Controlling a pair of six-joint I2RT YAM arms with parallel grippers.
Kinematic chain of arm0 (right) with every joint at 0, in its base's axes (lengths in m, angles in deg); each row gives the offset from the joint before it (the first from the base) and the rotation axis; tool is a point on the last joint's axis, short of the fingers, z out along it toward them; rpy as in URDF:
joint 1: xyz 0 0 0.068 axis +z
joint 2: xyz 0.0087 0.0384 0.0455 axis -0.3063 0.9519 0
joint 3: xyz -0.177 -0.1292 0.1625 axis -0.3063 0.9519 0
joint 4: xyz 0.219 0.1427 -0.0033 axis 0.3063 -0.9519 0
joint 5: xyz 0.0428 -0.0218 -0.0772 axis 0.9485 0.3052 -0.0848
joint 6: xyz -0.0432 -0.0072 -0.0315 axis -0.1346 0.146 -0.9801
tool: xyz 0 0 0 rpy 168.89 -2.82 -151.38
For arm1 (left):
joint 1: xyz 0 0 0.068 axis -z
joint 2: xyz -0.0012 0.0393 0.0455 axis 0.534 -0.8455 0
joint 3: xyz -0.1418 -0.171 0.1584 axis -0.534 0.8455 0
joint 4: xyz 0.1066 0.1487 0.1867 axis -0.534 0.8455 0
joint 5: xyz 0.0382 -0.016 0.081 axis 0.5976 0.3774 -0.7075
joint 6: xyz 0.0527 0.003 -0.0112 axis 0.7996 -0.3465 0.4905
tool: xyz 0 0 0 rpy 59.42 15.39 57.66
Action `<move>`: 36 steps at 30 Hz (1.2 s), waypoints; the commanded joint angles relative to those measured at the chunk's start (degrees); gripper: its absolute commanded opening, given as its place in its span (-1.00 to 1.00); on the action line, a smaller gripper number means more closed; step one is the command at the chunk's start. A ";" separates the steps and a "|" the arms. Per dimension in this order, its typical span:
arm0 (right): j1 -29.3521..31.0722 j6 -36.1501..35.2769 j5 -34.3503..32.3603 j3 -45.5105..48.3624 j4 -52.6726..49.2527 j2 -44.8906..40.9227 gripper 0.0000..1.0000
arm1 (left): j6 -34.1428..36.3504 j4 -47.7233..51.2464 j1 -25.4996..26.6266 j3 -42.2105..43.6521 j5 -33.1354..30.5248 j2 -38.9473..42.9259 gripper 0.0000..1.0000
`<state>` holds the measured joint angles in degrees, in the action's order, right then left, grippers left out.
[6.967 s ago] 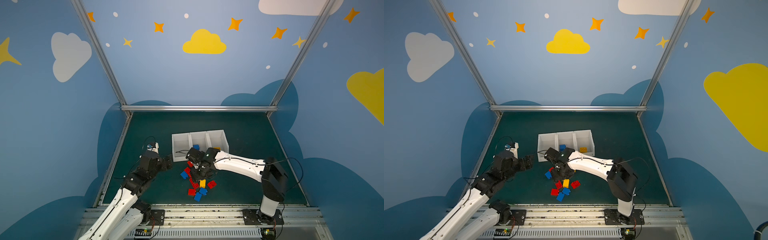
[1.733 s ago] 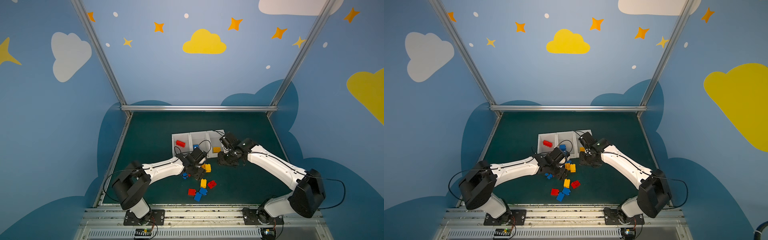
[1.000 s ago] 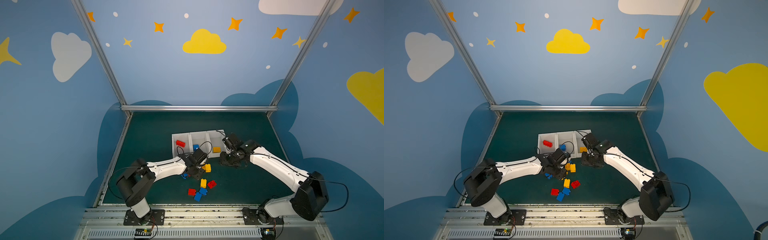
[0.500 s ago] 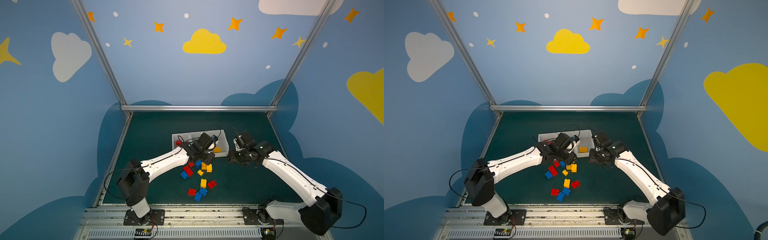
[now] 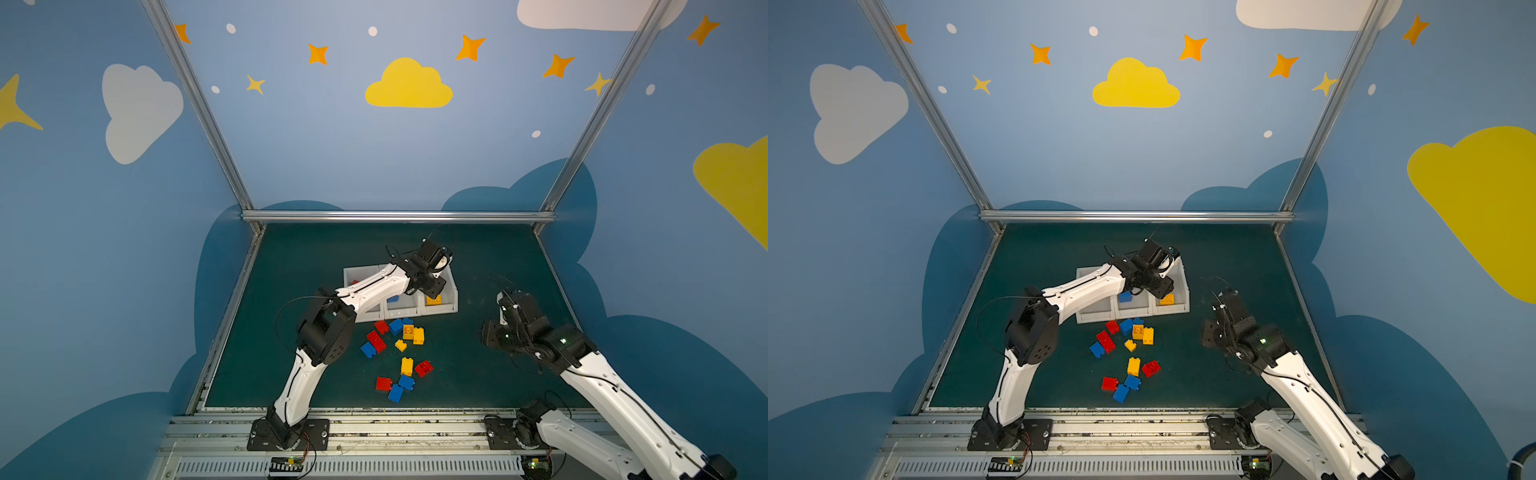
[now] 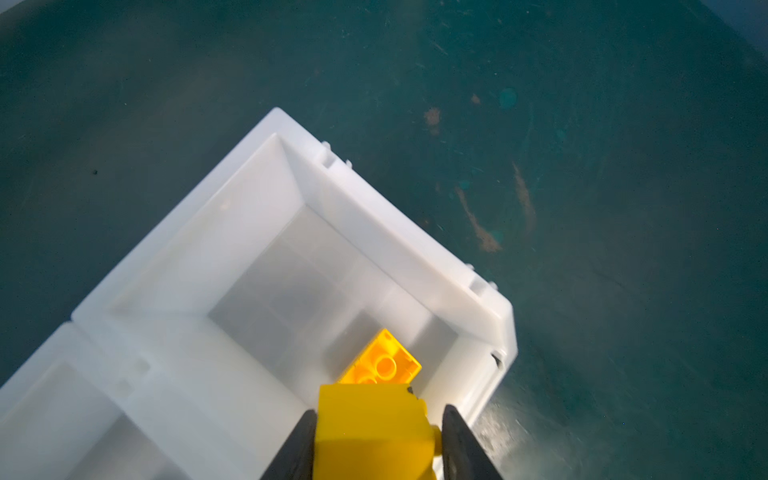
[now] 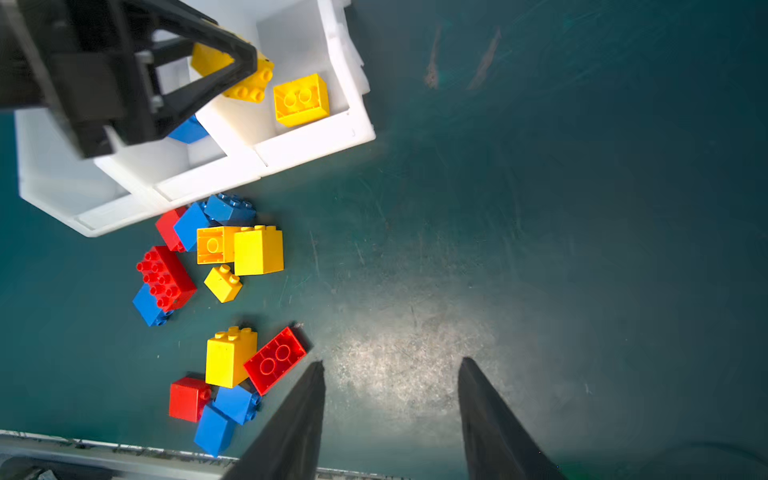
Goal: Sort the legos into containers by color
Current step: 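Carry the yellow brick with the left gripper into the far compartment and release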
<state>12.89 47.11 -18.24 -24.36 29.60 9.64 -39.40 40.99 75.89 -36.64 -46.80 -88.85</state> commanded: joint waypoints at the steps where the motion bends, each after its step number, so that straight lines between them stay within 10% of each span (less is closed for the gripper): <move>1: -0.52 0.84 -2.07 0.87 0.30 -1.78 0.06 | -0.12 2.08 -0.77 -3.48 1.44 -1.40 -0.08; 8: -0.74 1.10 -1.64 0.67 -0.72 -1.23 0.08 | -0.66 1.62 -1.16 -6.16 1.50 -3.40 0.06; 17: -0.73 1.07 -0.94 0.65 -0.24 -0.44 0.09 | -3.86 1.96 -1.46 -6.39 1.81 -1.20 0.97; 24: -0.70 0.72 0.35 1.75 1.70 0.14 0.11 | -6.05 3.53 -1.87 -3.60 0.55 4.47 0.98; 36: 1.04 -0.50 12.29 -1.29 8.23 15.15 0.13 | -10.59 2.08 -2.63 19.88 -18.91 27.95 0.98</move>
<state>12.93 46.57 -9.19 -23.42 35.81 22.34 -48.60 42.72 73.88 -21.12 -60.92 -64.54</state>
